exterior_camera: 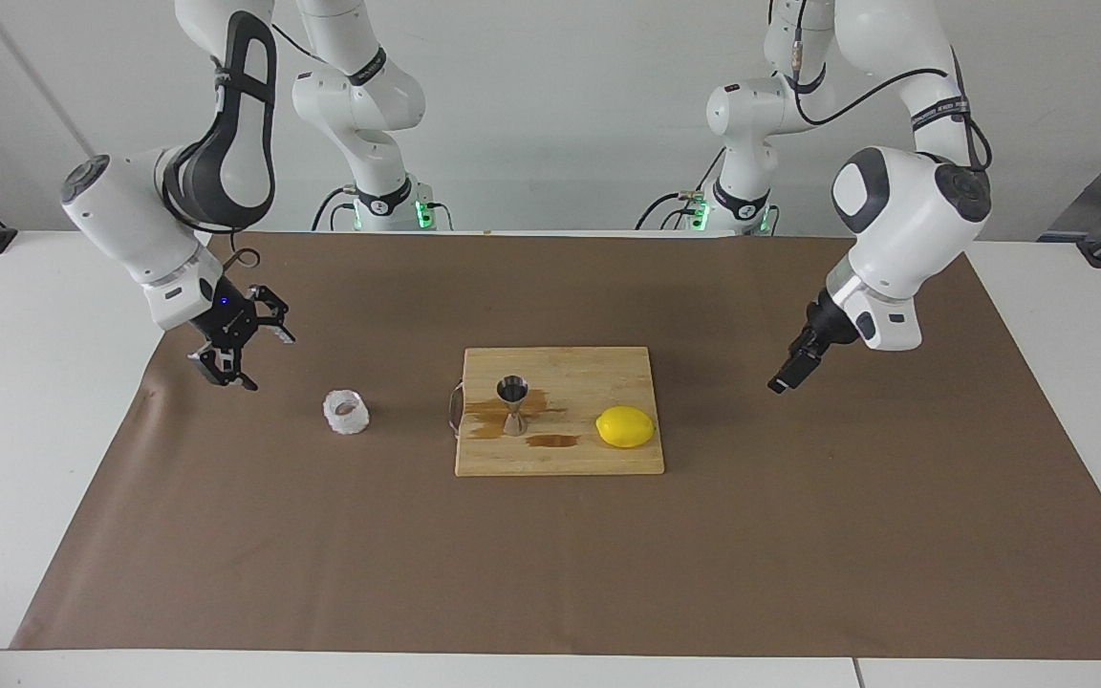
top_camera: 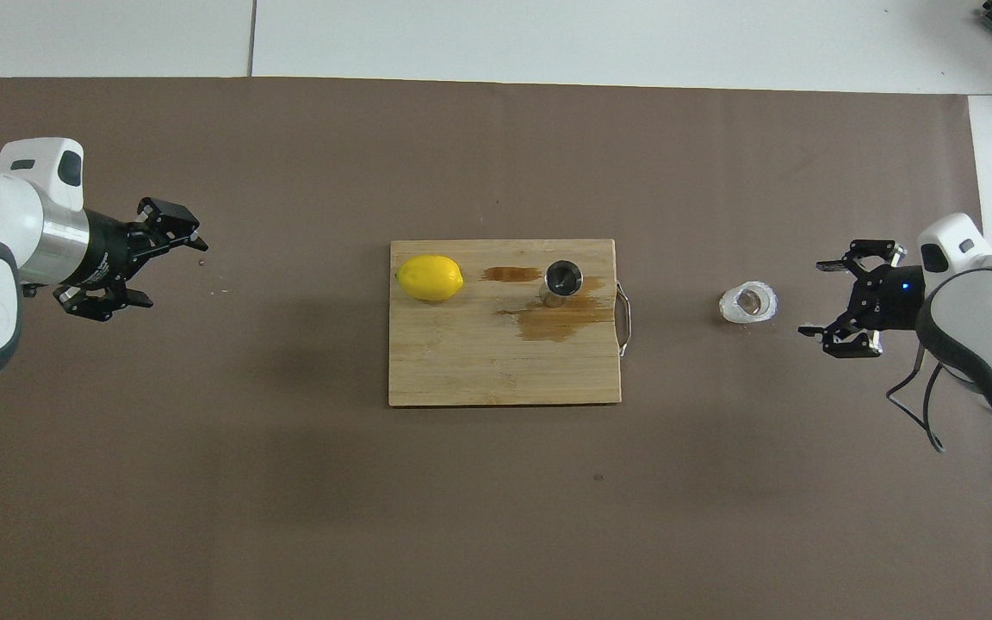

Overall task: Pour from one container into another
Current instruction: 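Withdraw the left gripper while the right gripper reaches the white cup, then grasp the small white cup with the right gripper and lift it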

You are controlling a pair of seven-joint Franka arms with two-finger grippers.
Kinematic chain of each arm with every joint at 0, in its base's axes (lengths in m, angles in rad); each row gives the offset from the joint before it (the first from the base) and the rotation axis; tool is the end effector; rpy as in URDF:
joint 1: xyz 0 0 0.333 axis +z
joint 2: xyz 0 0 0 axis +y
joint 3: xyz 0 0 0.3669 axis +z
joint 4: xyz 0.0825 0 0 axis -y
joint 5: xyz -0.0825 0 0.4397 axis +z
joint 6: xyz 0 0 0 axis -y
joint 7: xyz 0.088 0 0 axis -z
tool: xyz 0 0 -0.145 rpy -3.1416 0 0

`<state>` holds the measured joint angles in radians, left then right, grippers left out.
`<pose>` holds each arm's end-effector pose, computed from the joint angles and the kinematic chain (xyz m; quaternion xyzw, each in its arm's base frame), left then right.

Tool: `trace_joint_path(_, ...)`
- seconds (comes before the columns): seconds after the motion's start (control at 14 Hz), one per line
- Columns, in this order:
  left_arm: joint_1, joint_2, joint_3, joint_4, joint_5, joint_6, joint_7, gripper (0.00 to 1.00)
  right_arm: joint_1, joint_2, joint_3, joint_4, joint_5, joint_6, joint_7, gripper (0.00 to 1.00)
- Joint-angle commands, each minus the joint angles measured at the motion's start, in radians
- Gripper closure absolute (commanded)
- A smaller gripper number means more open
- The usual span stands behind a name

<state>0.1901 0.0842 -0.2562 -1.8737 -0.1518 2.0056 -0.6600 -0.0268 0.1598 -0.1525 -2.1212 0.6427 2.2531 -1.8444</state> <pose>0.6441 -0.0536 0.4645 0.9434 0.3210 -0.0052 0.0838 0.6147 -0.0758 0.3195 -0.7896 -0.5683 -0.1905 0.1311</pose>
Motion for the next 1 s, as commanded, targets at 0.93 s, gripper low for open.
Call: trace_joint_path(0.93,-0.144,-0.115,0.153,0.249,0.135,-0.379,0.583,0.00,0.021,0.153,0.022,0.004,0.245,-0.032,-0.309,0.00)
